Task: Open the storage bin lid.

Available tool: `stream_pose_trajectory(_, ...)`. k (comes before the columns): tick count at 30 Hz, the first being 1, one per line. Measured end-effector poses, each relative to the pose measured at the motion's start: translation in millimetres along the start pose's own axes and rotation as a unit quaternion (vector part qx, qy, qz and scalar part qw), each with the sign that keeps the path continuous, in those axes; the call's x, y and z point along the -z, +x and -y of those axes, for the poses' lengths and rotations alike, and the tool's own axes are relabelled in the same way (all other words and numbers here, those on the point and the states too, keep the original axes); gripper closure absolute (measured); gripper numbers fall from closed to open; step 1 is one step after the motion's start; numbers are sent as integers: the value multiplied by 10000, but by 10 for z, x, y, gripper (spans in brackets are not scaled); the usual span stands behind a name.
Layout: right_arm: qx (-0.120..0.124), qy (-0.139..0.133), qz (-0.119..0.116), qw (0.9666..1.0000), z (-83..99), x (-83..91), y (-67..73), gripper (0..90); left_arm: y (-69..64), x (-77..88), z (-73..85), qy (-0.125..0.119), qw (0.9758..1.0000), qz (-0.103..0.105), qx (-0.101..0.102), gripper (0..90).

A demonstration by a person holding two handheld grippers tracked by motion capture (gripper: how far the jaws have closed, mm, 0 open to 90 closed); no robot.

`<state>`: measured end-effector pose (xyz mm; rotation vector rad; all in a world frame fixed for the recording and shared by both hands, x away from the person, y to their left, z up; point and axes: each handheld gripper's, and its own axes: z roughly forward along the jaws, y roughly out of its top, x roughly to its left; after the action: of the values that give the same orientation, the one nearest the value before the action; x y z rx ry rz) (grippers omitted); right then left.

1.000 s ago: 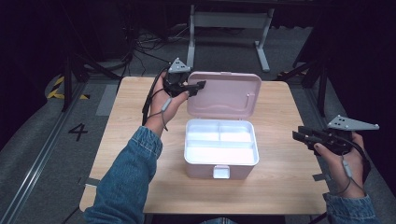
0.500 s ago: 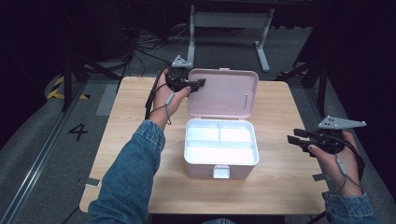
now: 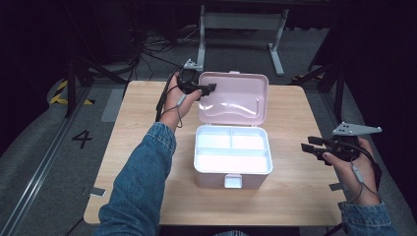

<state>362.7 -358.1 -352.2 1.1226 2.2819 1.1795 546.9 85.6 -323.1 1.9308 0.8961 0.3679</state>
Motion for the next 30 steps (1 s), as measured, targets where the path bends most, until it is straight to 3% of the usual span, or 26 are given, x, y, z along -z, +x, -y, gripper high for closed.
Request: stream_pose_trajectory(30, -65, 112, -31, 9999, 39, -63, -44, 551, 215, -336, 190, 508, 9979, 69, 386, 428)
